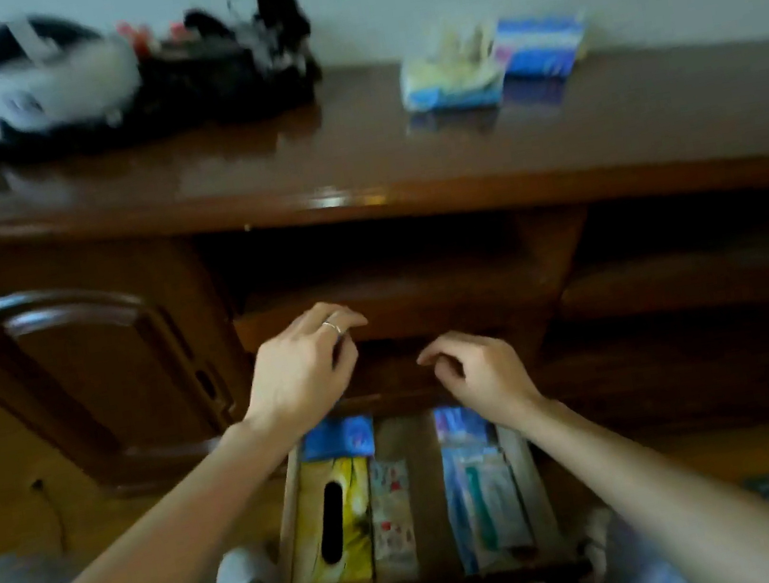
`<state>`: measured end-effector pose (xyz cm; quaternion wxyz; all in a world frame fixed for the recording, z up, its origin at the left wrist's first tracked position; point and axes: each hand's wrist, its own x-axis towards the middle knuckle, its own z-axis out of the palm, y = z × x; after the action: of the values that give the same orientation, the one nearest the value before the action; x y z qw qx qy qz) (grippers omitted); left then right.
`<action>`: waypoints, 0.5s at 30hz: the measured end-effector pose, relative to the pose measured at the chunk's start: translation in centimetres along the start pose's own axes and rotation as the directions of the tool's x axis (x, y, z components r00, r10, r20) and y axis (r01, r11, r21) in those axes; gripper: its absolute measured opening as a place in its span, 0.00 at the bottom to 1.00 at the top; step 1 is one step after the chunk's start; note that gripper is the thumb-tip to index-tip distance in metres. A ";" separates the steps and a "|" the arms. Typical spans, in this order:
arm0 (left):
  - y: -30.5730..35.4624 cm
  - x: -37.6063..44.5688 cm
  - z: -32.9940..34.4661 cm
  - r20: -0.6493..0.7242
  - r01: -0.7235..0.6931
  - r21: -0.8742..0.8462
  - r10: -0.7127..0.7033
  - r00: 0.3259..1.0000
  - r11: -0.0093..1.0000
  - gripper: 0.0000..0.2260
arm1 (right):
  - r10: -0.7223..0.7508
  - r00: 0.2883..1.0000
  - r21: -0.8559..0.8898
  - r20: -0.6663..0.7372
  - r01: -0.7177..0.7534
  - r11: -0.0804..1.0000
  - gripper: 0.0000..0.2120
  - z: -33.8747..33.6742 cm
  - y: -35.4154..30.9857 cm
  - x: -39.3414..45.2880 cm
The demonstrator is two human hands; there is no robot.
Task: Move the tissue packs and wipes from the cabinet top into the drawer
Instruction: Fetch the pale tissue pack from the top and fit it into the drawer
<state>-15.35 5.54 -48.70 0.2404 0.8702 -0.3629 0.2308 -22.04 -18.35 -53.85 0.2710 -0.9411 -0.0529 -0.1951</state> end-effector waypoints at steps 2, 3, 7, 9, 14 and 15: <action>1.8 4.8 -3.7 -0.149 -0.101 0.002 0.100 0.984 0.995 0.09 | -0.160 0.961 -0.058 -0.227 0.151 0.987 0.09 -5.5 -1.9 3.3; 2.5 7.3 -5.2 -0.188 -0.140 0.013 0.140 0.972 0.990 0.09 | -0.218 0.925 -0.091 -0.311 0.199 0.976 0.08 -7.9 -2.9 5.2; 3.8 17.1 -7.6 -0.132 -0.191 0.101 0.204 0.970 0.976 0.09 | -0.245 0.903 -0.275 -0.353 0.150 0.950 0.07 -15.5 -5.8 13.3; 3.4 21.4 -6.9 -0.066 -0.119 0.116 0.127 0.990 0.986 0.12 | -0.106 0.952 -0.365 -0.288 -0.007 0.931 0.12 -17.7 -5.2 17.0; 1.6 29.5 -1.8 0.088 -0.038 0.132 0.026 0.996 0.991 0.24 | 0.351 0.934 -0.340 -0.069 -0.353 0.872 0.30 -19.2 0.8 23.4; 1.4 31.0 -0.6 0.121 -0.069 0.130 0.053 0.991 0.989 0.26 | 0.391 0.919 -0.324 -0.039 -0.382 0.865 0.32 -19.0 2.1 24.6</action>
<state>2.99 -11.07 -30.04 0.1526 0.8848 -0.3866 0.2105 -5.48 -30.36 -30.37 0.1450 -0.9668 0.1659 -0.1297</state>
